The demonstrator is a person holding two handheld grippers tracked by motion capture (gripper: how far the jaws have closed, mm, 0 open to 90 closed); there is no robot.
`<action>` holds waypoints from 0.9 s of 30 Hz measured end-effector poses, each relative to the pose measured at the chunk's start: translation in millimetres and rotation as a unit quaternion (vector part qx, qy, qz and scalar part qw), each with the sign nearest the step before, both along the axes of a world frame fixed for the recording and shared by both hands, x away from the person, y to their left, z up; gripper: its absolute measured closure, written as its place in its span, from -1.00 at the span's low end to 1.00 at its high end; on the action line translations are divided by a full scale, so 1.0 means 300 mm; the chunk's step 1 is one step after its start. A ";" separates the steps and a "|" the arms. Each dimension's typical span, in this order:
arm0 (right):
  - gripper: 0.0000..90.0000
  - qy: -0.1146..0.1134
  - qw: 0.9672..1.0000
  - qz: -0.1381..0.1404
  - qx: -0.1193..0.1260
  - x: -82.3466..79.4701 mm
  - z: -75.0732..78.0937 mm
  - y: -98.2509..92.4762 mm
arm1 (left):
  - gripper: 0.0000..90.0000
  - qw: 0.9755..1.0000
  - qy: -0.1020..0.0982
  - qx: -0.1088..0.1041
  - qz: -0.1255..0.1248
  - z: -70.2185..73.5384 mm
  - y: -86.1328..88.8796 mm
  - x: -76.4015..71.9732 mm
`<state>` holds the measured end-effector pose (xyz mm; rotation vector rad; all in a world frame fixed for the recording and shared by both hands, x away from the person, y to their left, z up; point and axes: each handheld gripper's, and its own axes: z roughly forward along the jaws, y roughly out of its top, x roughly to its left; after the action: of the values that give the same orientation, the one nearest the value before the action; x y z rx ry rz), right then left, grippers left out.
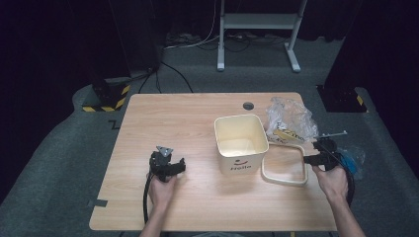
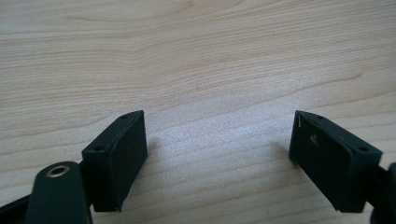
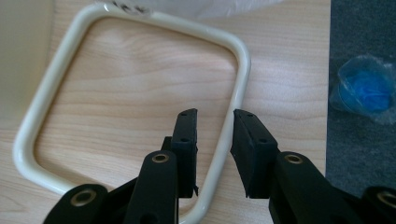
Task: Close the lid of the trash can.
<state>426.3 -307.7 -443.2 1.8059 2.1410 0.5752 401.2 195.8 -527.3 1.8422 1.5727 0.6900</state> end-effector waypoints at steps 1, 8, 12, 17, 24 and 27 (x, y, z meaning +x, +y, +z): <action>0.57 0.003 1.000 0.001 -0.002 0.002 -0.007 0.001 | -0.57 1.000 0.000 0.000 0.000 0.000 0.000 0.000; 0.58 0.014 1.000 -0.003 -0.010 0.018 -0.035 0.010 | -0.57 1.000 0.000 -0.001 0.000 0.000 0.000 0.000; 0.58 0.021 1.000 -0.008 -0.015 0.024 -0.050 0.013 | -0.58 1.000 0.000 -0.001 0.000 0.000 0.000 0.000; 0.59 0.030 0.999 -0.014 -0.018 0.034 -0.069 0.008 | -0.58 1.000 0.000 -0.001 0.000 0.000 0.000 0.000; 0.60 0.044 0.998 -0.025 -0.022 0.051 -0.096 0.006 | -0.58 1.000 0.000 0.000 0.000 0.000 0.000 -0.001; 0.60 0.048 0.998 -0.029 -0.029 0.059 -0.101 0.008 | -0.58 1.000 0.000 0.000 0.000 0.000 0.000 -0.001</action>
<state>444.0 -305.2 -473.6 1.8929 2.1345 0.4164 401.0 195.8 -527.3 1.8424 1.5729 0.6895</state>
